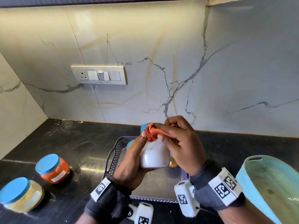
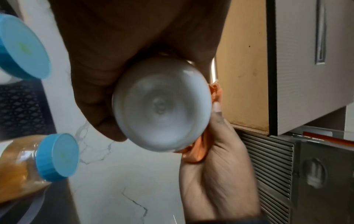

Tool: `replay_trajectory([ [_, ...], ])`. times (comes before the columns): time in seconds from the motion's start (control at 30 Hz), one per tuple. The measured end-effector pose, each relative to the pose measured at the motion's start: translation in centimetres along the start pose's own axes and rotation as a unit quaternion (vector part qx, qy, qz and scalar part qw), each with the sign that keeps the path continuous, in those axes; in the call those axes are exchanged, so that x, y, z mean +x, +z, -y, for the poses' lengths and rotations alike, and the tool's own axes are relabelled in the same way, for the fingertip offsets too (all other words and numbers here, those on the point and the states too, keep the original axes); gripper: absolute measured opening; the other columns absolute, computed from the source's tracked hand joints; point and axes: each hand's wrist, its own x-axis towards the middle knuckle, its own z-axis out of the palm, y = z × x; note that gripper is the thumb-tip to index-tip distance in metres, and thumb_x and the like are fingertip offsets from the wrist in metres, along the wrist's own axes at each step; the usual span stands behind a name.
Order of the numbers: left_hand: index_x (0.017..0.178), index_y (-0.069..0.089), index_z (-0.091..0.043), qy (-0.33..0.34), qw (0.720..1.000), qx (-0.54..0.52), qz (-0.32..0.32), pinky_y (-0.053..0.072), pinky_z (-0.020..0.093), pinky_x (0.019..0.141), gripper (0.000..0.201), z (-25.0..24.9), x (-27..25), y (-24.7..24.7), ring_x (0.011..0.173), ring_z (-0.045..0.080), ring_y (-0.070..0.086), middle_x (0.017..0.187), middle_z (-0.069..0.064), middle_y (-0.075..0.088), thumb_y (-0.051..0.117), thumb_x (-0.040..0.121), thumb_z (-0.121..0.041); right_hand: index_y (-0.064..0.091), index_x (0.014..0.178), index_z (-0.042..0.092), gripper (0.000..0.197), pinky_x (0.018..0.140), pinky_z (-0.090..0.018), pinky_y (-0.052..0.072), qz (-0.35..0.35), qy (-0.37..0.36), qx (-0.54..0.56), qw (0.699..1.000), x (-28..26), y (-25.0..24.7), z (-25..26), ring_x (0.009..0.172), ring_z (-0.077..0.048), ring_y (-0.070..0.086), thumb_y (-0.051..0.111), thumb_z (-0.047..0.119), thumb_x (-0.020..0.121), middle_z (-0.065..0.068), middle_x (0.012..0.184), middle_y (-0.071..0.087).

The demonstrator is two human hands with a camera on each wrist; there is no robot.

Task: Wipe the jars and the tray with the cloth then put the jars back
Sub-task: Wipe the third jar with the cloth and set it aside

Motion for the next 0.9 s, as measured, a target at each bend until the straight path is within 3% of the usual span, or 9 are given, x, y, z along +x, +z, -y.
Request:
replay_trajectory([
  [0.1,0.136,0.060,-0.017,0.011,1.000,-0.007,-0.010,0.060,0.044,0.078,0.066,0.5,0.1,0.0,0.107,0.023,0.071,0.127,0.012,0.070,0.056,0.088,-0.062,0.077,0.114,0.021,0.027,0.087,-0.028,0.052,-0.015,0.020,-0.014,1.000,0.6,-0.2,-0.2,0.097,-0.007,0.061,0.066,0.020,0.089,0.001,0.102,0.061],
  [0.23,0.127,0.066,-0.011,0.010,0.999,-0.045,-0.012,0.060,0.035,0.067,0.067,0.3,0.3,-0.7,0.091,0.023,0.072,0.113,0.018,0.070,0.057,0.089,-0.065,0.072,0.116,0.026,0.033,0.085,-0.024,0.050,0.053,-0.063,-0.059,0.995,-2.4,-0.4,1.5,0.096,-0.012,0.059,0.064,0.013,0.087,0.005,0.110,0.057],
  [0.37,0.136,0.055,0.004,0.010,0.996,-0.087,0.026,0.060,0.034,0.063,0.068,0.4,0.1,-1.3,0.080,0.030,0.072,0.099,0.025,0.066,0.050,0.100,-0.054,0.061,0.117,0.029,0.026,0.082,-0.021,0.052,0.109,-0.175,-0.115,0.972,-4.6,-0.5,2.1,0.097,-0.010,0.058,0.057,0.019,0.093,0.007,0.117,0.053],
  [0.43,0.125,0.066,0.003,-0.005,0.994,-0.104,0.028,0.058,0.031,0.056,0.062,0.6,0.2,-1.0,0.070,0.025,0.070,0.094,0.023,0.066,0.055,0.096,-0.051,0.064,0.115,0.029,0.030,0.088,-0.019,0.051,0.052,-0.135,-0.083,0.986,-3.5,-0.7,1.1,0.097,-0.008,0.059,0.065,0.012,0.090,0.006,0.113,0.057],
  [0.57,0.104,0.081,-0.016,0.013,0.995,-0.102,0.016,0.059,0.034,0.062,0.050,0.8,0.1,-0.2,0.084,0.025,0.071,0.105,0.018,0.072,0.049,0.090,-0.052,0.076,0.105,0.018,0.021,0.087,-0.034,0.055,-0.047,0.023,0.026,0.998,-1.3,-0.8,-0.4,0.100,-0.009,0.065,0.073,0.009,0.086,0.006,0.104,0.065],
  [0.7,0.112,0.077,-0.006,0.020,0.990,-0.132,0.039,0.062,0.040,0.074,0.069,0.6,0.2,-1.3,0.085,0.030,0.072,0.101,0.023,0.070,0.080,0.072,-0.062,0.075,0.104,0.016,0.023,0.091,-0.024,0.051,-0.001,-0.056,0.018,0.998,-4.1,-0.2,1.4,0.103,-0.007,0.062,0.069,0.004,0.086,0.002,0.106,0.062],
  [0.77,0.125,0.069,-0.002,0.014,0.990,-0.126,0.056,0.059,0.045,0.084,0.085,0.6,0.0,-1.5,0.100,0.037,0.067,0.110,0.029,0.064,0.082,0.069,-0.064,0.076,0.105,0.015,0.031,0.092,-0.023,0.050,0.034,-0.097,0.017,0.995,-5.1,-0.2,1.4,0.104,-0.010,0.061,0.074,-0.006,0.083,0.000,0.108,0.061],
  [0.83,0.124,0.071,-0.004,0.020,0.988,-0.141,0.058,0.059,0.044,0.083,0.083,0.8,0.0,-1.6,0.097,0.035,0.068,0.110,0.027,0.066,0.082,0.068,-0.065,0.077,0.104,0.013,0.033,0.090,-0.025,0.051,0.028,-0.106,0.016,0.994,-4.6,-0.5,0.7,0.103,-0.010,0.062,0.078,-0.009,0.079,0.000,0.108,0.062],
  [0.9,0.122,0.073,-0.006,0.024,0.987,-0.148,0.059,0.060,0.043,0.078,0.083,1.2,0.0,-1.4,0.093,0.033,0.070,0.112,0.025,0.069,0.085,0.064,-0.064,0.076,0.104,0.014,0.025,0.089,-0.031,0.055,-0.007,-0.060,0.053,0.997,-3.2,-0.6,-0.1,0.103,-0.011,0.064,0.076,0.000,0.082,0.002,0.107,0.063],
])
